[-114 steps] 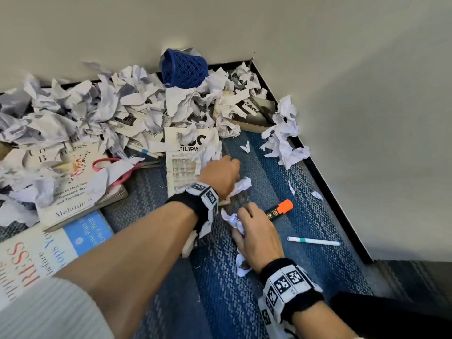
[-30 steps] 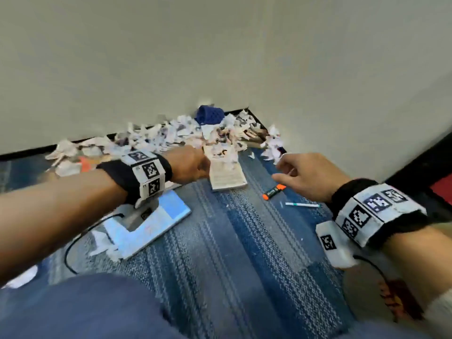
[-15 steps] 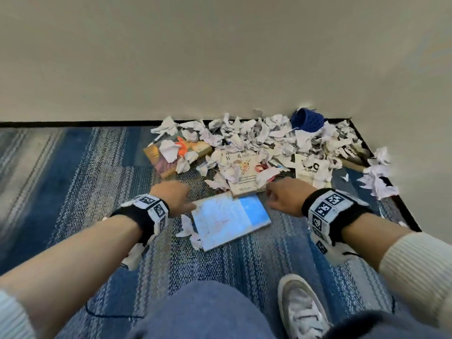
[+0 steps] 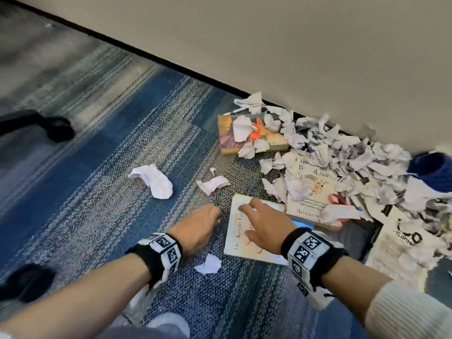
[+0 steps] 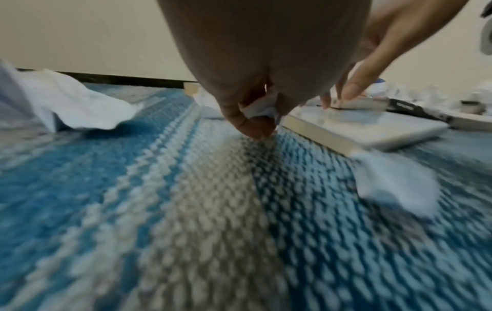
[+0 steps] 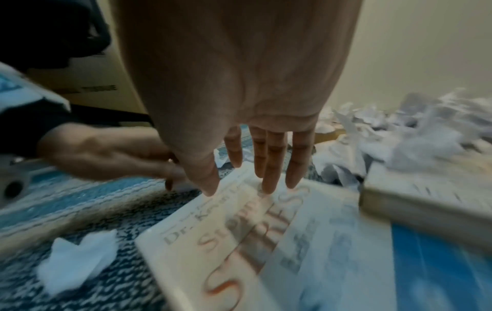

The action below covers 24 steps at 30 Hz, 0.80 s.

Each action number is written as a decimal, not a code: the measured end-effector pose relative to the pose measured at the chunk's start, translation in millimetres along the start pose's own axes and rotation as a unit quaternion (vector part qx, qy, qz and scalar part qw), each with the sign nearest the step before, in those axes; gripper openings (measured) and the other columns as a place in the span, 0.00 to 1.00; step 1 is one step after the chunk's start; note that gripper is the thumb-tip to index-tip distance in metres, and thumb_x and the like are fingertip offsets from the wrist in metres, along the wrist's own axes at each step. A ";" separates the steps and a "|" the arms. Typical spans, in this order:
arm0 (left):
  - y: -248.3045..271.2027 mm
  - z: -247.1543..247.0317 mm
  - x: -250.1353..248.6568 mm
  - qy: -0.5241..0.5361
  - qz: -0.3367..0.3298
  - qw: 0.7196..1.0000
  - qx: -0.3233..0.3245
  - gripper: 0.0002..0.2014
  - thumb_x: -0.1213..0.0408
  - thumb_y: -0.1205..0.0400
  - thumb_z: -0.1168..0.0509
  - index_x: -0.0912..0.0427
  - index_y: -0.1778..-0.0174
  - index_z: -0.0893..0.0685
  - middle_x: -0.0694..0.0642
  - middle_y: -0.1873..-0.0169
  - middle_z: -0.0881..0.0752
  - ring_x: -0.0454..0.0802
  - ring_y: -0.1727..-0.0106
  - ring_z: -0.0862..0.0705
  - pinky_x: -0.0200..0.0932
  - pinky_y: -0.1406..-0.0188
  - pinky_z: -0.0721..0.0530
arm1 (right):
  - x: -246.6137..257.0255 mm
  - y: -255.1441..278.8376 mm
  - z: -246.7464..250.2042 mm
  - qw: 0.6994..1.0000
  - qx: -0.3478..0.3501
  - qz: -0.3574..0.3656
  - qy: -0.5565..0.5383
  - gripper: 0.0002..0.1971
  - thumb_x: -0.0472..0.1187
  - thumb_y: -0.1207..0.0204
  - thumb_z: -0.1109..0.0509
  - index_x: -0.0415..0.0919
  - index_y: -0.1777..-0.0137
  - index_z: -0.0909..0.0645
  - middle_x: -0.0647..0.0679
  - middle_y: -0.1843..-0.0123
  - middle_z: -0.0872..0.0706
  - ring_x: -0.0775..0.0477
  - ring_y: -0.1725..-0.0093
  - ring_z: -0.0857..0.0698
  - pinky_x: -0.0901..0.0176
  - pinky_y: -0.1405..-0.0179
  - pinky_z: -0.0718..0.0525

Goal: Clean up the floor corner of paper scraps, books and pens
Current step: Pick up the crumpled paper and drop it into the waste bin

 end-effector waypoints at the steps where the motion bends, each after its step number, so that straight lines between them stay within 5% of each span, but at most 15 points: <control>1: 1.2 10.0 2.2 0.033 0.024 0.999 -0.022 0.05 0.65 0.10 0.49 0.60 0.45 0.29 0.56 0.50 0.25 0.52 0.51 0.26 0.43 0.50 0.29 | -1.9 -2.5 5.3 1.000 0.001 0.013 0.017 0.24 0.46 0.20 0.35 0.42 0.27 0.35 0.42 0.32 0.30 0.37 0.38 0.22 0.48 0.51 0.21; 7: 23.6 70.1 58.3 0.081 0.198 0.966 -0.146 0.12 0.79 0.25 0.40 0.61 0.49 0.29 0.59 0.52 0.26 0.59 0.56 0.27 0.53 0.57 0.31 | -5.8 -36.7 52.8 0.992 0.008 0.073 0.106 0.26 0.47 0.22 0.32 0.43 0.26 0.33 0.42 0.33 0.28 0.37 0.38 0.21 0.45 0.44 0.18; 9: 23.2 79.2 81.2 0.022 0.209 0.960 -0.187 0.09 0.70 0.22 0.47 0.66 0.49 0.25 0.62 0.52 0.25 0.59 0.57 0.28 0.53 0.58 0.32 | 4.0 -66.9 61.0 0.992 -0.029 0.070 0.098 0.29 0.48 0.21 0.32 0.48 0.22 0.37 0.42 0.31 0.29 0.37 0.35 0.23 0.44 0.42 0.18; 11: 17.1 75.9 103.9 -0.070 0.238 0.948 -0.201 0.22 0.52 0.22 0.53 0.67 0.49 0.24 0.65 0.52 0.24 0.62 0.54 0.26 0.59 0.56 0.23 | 17.3 -96.8 52.3 0.994 -0.037 0.066 0.082 0.31 0.52 0.20 0.33 0.54 0.20 0.39 0.42 0.27 0.32 0.35 0.32 0.26 0.41 0.38 0.20; 15: 7.9 48.3 131.0 -0.136 0.388 0.903 -0.124 0.40 0.27 0.25 0.44 0.61 0.35 0.34 0.67 0.41 0.29 0.65 0.43 0.26 0.59 0.52 0.19 | 38.2 -121.6 10.4 0.997 0.004 0.037 0.070 0.19 0.44 0.18 0.37 0.46 0.28 0.31 0.38 0.26 0.37 0.29 0.31 0.31 0.36 0.39 0.21; 18: 0.6 37.7 132.8 -0.118 0.379 0.911 -0.114 0.36 0.34 0.20 0.43 0.64 0.30 0.34 0.71 0.38 0.29 0.68 0.41 0.26 0.60 0.45 0.22 | 43.8 -112.2 -0.1 0.995 -0.044 0.064 0.065 0.18 0.29 0.22 0.38 0.39 0.33 0.31 0.36 0.33 0.32 0.32 0.37 0.27 0.43 0.44 0.23; 21: -5.3 41.4 134.1 -0.055 0.311 0.938 -0.143 0.19 0.58 0.13 0.43 0.68 0.31 0.32 0.74 0.37 0.26 0.71 0.45 0.21 0.61 0.50 0.23 | 47.3 -89.1 9.6 0.987 -0.105 0.117 0.020 0.17 0.23 0.28 0.39 0.38 0.41 0.29 0.40 0.46 0.23 0.36 0.49 0.24 0.46 0.53 0.25; 24: -2.3 49.7 130.0 -0.021 0.265 0.950 -0.164 0.13 0.66 0.14 0.45 0.65 0.35 0.30 0.71 0.40 0.23 0.72 0.50 0.18 0.60 0.58 0.24 | 55.3 -54.7 5.5 0.977 -0.140 0.162 0.019 0.05 0.37 0.19 0.42 0.42 0.45 0.27 0.46 0.54 0.23 0.43 0.59 0.25 0.47 0.61 0.21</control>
Point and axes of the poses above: each hand's wrist, its own y-axis away from the middle knuckle, its own z-axis out of the back of the hand, x = y × z, the point moved 3 cm from there along -y, towards the middle knuckle
